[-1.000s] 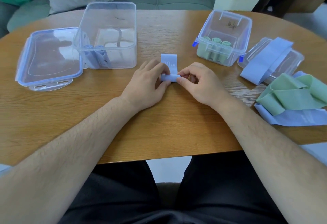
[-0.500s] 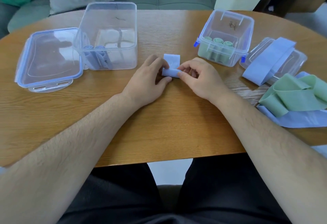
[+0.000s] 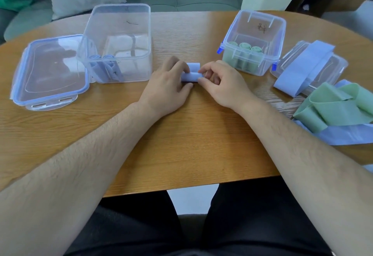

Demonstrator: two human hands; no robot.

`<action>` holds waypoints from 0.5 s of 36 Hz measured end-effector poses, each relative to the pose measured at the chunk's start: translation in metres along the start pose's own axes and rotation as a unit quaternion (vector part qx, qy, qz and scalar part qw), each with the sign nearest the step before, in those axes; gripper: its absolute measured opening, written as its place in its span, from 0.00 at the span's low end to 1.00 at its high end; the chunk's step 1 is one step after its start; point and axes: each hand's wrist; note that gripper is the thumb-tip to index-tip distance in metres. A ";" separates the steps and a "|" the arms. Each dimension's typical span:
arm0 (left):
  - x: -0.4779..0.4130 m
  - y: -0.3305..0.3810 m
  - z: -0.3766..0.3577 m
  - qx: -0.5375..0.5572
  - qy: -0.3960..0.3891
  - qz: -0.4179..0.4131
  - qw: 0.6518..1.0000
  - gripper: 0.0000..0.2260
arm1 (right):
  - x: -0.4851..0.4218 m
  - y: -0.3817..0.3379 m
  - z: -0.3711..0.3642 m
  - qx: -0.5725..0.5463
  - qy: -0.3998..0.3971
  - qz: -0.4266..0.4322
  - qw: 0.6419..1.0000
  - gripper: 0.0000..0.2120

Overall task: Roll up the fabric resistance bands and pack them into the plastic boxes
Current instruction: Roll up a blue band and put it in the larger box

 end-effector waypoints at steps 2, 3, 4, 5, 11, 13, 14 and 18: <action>-0.003 -0.003 -0.001 -0.007 -0.003 0.010 1.000 0.12 | -0.001 0.001 -0.001 0.001 0.008 -0.008 1.000 0.08; -0.004 -0.004 -0.002 -0.006 -0.001 0.017 1.000 0.11 | -0.002 0.001 -0.001 0.003 0.007 -0.010 1.000 0.09; -0.006 -0.005 -0.003 -0.008 0.001 0.023 1.000 0.10 | -0.003 0.001 -0.001 0.006 0.003 -0.010 1.000 0.12; -0.008 -0.005 -0.003 -0.011 0.002 0.029 1.000 0.10 | -0.003 0.000 -0.001 0.010 -0.003 -0.011 1.000 0.15; -0.010 0.005 0.000 -0.019 -0.006 0.023 1.000 0.07 | -0.001 -0.007 0.001 0.000 -0.001 -0.051 0.999 0.11; -0.002 0.010 0.004 -0.015 0.001 0.014 1.000 0.08 | 0.007 -0.013 0.003 -0.017 -0.003 -0.064 0.998 0.09; 0.004 0.013 0.006 -0.011 0.003 0.010 1.000 0.09 | 0.013 -0.016 0.004 -0.030 -0.004 -0.071 0.997 0.08; 0.030 0.028 0.018 0.001 0.003 -0.023 1.000 0.15 | 0.047 -0.034 0.013 -0.074 -0.009 -0.086 0.993 0.06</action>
Point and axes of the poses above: each hand's wrist, its own x-axis away from the middle knuckle, its own z-axis out of the back of the hand, y = z × x, and after that the axes turned 1 degree about -z, right-handed
